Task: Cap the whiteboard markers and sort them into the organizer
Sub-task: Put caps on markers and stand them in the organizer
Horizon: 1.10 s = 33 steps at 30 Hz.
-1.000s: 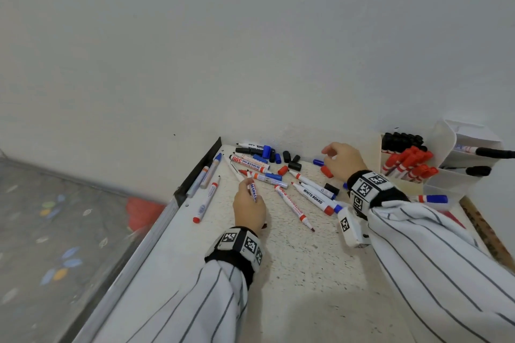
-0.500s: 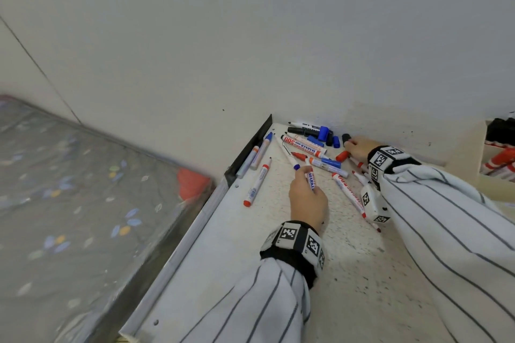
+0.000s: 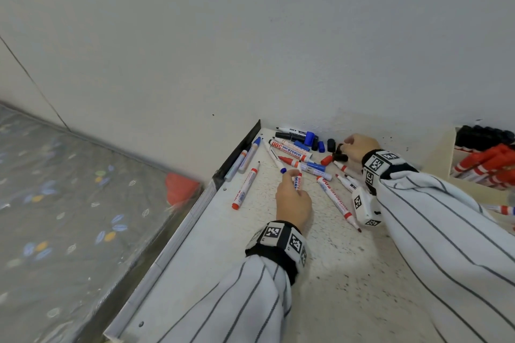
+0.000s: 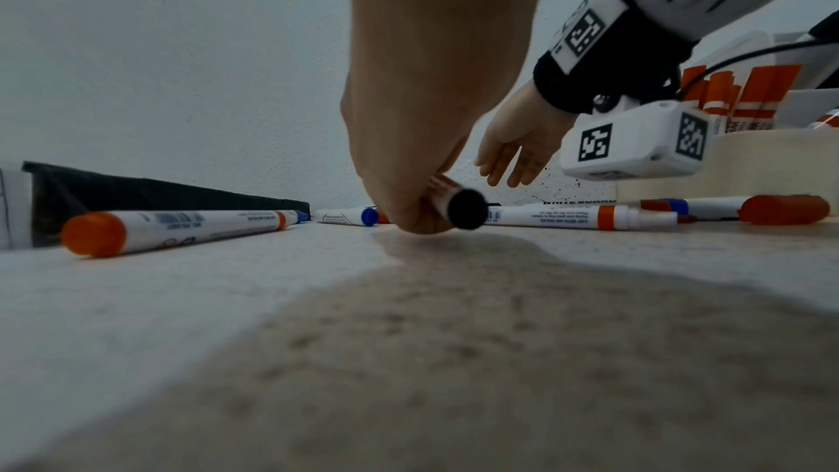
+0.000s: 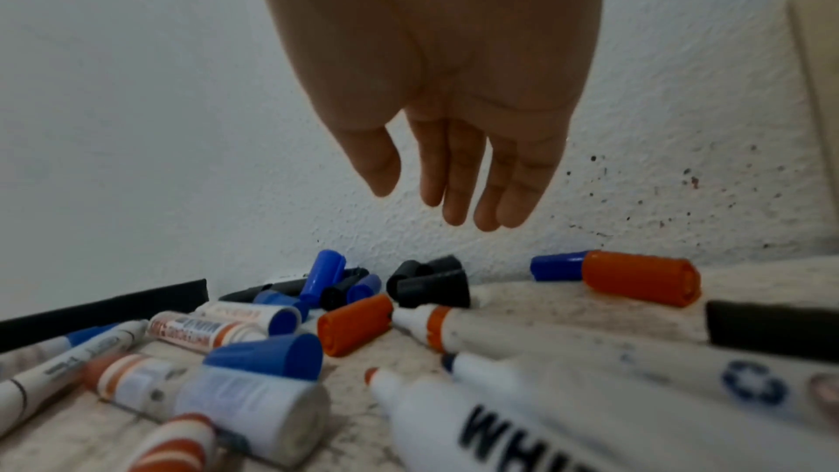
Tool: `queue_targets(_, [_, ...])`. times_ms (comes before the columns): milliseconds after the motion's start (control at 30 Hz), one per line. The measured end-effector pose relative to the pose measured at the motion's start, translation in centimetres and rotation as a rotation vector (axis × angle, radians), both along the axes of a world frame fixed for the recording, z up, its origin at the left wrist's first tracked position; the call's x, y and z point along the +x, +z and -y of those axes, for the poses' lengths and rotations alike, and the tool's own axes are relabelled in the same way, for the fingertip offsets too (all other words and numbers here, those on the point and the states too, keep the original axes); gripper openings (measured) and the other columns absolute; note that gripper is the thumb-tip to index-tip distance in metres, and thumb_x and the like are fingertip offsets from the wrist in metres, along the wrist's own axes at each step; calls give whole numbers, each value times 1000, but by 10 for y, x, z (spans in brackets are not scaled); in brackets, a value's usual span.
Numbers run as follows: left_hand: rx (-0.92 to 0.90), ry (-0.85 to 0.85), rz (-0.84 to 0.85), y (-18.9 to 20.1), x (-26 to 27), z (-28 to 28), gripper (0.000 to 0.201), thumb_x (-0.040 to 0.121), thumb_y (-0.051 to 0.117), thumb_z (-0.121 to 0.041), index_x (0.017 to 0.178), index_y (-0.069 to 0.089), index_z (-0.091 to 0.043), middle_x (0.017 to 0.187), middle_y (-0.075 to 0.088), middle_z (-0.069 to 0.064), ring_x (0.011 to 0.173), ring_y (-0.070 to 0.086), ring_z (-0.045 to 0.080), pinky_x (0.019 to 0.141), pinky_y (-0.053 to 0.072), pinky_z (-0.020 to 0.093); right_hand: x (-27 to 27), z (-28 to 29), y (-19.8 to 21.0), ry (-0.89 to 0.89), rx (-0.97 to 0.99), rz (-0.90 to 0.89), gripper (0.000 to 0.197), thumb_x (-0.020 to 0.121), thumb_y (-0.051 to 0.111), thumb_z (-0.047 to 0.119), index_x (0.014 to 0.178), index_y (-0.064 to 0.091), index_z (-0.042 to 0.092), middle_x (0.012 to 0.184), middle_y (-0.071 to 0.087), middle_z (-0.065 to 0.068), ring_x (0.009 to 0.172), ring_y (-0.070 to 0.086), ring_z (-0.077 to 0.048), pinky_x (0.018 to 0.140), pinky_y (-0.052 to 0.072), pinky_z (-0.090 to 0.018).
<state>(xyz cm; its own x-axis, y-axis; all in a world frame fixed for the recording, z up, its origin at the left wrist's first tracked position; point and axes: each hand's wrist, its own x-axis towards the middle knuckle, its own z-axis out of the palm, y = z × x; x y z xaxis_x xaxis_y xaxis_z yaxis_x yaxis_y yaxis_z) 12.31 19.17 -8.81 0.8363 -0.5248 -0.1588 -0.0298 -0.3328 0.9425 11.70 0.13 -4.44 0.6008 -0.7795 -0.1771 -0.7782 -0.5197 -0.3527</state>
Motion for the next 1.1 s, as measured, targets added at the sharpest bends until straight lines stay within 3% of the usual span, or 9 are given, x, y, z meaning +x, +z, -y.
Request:
queue_targets(167, [11,2,9,2,-2,0,47,91,44,1,132,40,-21,133,47,5,119,48,18,102,41,30,-16,5,-4,137,87,-165,43,99,35,31,140,36,20,147,36,-8,133,35,-27,109,27,-35])
queue_targets(433, [22,-9,11,-1,0,2,48,91,44,2,132,40,-23,131,48,3,115,51,17,101,44,31,-1,2,-13,191,101,-196,46,100,31,31,144,30,19,151,28,-6,136,31,-25,110,26,-34])
queue_targets(633, [28,-10,13,-6,2,4,48,90,44,2,130,40,-25,126,51,4,110,54,19,98,46,33,8,1,-19,142,50,-182,44,98,36,33,139,37,17,140,45,-8,120,48,-23,99,38,-31])
queue_targets(767, [23,-21,41,-5,1,2,49,90,43,3,131,40,-23,129,48,2,109,50,12,94,42,24,8,-1,-18,117,58,-172,41,97,39,33,133,45,14,128,55,-9,114,53,-23,93,41,-31])
queue_targets(900, [13,-21,49,-4,0,1,47,91,43,2,131,40,-23,129,48,1,107,49,10,93,42,23,5,-1,-16,18,-36,38,28,94,48,24,114,58,8,114,62,-11,102,58,-25,88,45,-33])
queue_targets(1000, [-5,-18,60,-4,1,-1,44,92,46,-3,131,40,-21,130,48,1,109,50,11,94,42,24,-1,-7,-8,-66,-52,278,18,87,59,15,103,56,8,107,60,-12,94,55,-23,82,44,-31])
queue_targets(1100, [-29,-21,64,-3,0,-2,40,92,50,-8,130,40,-20,124,50,-1,114,48,12,90,40,22,-9,-22,1,-74,-29,414,19,90,53,18,107,49,10,94,59,-10,73,51,-17,64,40,-24])
